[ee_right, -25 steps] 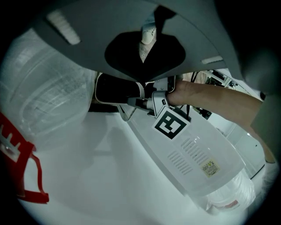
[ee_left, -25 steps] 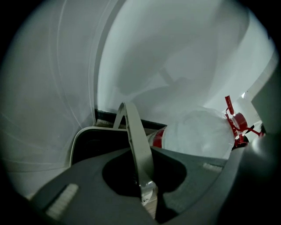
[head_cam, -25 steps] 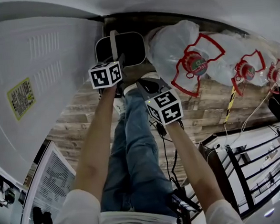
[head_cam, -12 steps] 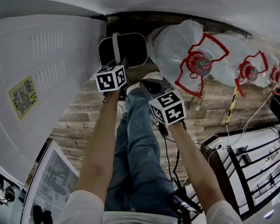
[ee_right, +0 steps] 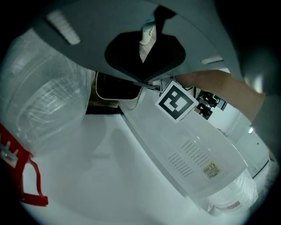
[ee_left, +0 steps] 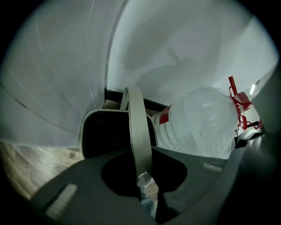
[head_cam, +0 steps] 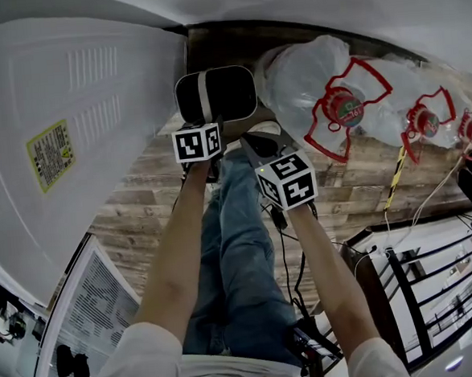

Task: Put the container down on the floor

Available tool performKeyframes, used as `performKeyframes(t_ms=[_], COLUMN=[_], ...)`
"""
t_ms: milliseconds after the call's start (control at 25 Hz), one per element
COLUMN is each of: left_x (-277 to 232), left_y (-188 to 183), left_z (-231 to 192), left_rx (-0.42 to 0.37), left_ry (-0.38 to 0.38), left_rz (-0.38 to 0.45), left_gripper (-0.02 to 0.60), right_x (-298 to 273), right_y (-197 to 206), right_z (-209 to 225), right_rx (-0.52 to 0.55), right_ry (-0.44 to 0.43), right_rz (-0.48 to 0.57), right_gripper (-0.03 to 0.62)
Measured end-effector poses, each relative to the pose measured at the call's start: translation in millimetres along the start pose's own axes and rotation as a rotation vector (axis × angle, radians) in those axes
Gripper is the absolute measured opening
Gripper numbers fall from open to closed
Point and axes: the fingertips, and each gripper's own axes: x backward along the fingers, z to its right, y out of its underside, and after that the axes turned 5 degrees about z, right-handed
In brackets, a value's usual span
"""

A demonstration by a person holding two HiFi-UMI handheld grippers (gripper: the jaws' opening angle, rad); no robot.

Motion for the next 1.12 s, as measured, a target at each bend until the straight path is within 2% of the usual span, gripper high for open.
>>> performKeyframes(t_ms=[320, 480, 760, 1120], left_x=[9.2, 17.5, 30.3, 36.1], left_y=[1.6, 8.2, 17.5, 26.6], left_z=[-21.5, -44.3, -76.5, -101.3], left_rx=[-0.014, -0.031, 0.013, -0.040], left_ry=[-0.061, -0.133, -0.232, -0.298], left_rz=[-0.023, -0.047, -0.076, -0.125], left_gripper=[0.048, 0.064, 0.087, 0.128], right_x=[0.6, -3.4, -8.3, -15.4], right_y=[8.6, 12.1, 8.4, 1.8], right_z=[-4.5, -9.2, -19.0, -14.5], right_rx=[0.026, 0.023, 0.042, 0.062], right_ry=[0.023, 0.027, 0.017, 0.023], right_rz=[-0.017, -0.023, -0.045, -0.053], right_gripper=[0.026, 0.026, 0.026, 0.026])
